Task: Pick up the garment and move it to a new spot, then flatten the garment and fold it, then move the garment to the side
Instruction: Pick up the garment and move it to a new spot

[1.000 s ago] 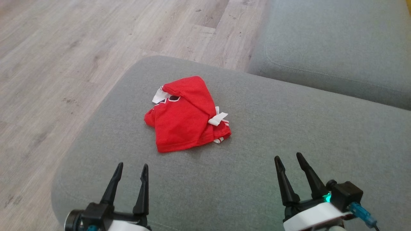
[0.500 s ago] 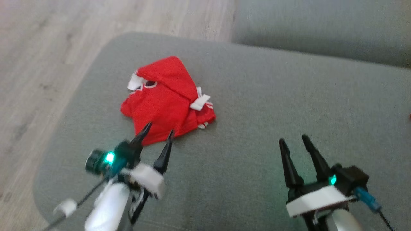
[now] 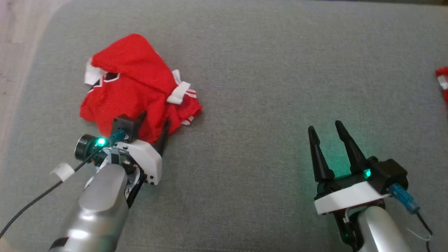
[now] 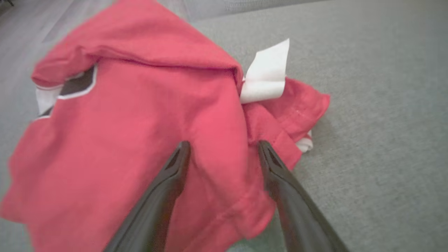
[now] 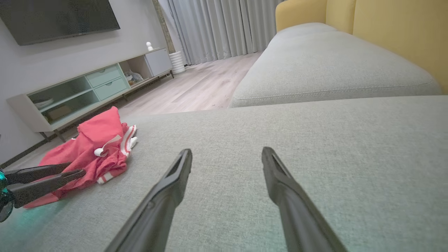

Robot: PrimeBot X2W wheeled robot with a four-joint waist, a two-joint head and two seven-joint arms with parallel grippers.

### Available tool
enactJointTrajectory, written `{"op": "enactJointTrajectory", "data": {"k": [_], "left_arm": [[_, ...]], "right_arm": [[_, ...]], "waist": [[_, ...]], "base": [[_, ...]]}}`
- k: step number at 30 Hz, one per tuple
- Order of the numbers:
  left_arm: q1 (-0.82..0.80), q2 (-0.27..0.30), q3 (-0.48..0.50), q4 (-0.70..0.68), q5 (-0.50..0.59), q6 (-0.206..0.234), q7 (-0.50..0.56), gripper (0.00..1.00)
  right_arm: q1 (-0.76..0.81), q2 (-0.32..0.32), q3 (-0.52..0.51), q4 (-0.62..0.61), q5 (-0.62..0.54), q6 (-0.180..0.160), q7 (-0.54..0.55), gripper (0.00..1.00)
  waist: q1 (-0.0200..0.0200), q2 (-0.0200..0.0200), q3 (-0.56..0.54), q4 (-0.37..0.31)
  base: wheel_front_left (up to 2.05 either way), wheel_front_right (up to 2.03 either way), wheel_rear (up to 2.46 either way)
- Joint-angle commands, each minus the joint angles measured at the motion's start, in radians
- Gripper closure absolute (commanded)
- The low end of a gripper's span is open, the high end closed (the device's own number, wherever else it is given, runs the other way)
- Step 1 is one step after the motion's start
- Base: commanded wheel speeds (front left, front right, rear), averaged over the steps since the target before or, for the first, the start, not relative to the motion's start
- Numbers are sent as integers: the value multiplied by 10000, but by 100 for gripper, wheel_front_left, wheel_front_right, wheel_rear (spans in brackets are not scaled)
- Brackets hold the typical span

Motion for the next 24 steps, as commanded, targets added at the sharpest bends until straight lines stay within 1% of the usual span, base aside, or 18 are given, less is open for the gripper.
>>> {"op": "enactJointTrajectory", "data": {"k": [1, 2, 3, 8, 10, 13, 18, 21, 24], "left_arm": [[-438, 204, 323, 133, -187, 39, -150, 0], [-491, 171, 292, 274, -249, 34, -220, 74], [-541, 149, 260, 347, -294, 30, -387, 100], [-583, 13, 76, 295, -614, 19, -1514, 100], [-563, -24, 34, 170, -738, 18, -1660, 100], [-540, -61, 46, -438, -1059, 16, -1968, 100], [-417, -156, 10, -1780, -1299, 15, -2105, 100], [-332, -302, -198, -2495, -1327, 16, -2020, 100], [-291, -580, -421, -3193, -1511, 27, -1748, 100]], "right_arm": [[-284, -26, 246, -358, -63, -9, -109, 0], [-292, -26, 225, -357, -65, -9, -109, 0], [-302, -26, 202, -356, -58, -9, -109, 0], [-311, -26, 206, -249, -126, -9, -109, 0], [-287, -26, 213, -227, -183, -9, -109, 0], [-173, -26, 250, -103, -191, -9, -109, 0], [-21, -26, 388, -5, -30, -9, -109, 0], [3, -26, 473, -11, 69, -9, -109, 0], [-19, -26, 568, -60, 152, -9, -109, 0]], "waist": [[-3, 0, 231, -252], [-3, 0, 243, -272], [-3, 0, 244, -288], [-3, 0, -40, -387], [-3, 0, -141, -394], [-3, 0, -508, -431], [-3, 0, -1111, -678], [-3, 0, -1297, -987], [-3, 0, -1322, -1383]], "base": [[0, 0, 0], [0, 0, 0], [0, 0, 0], [0, 0, 0], [0, 0, 0], [0, 0, 0], [0, 0, 0], [0, 0, 0], [0, 0, 0]]}}
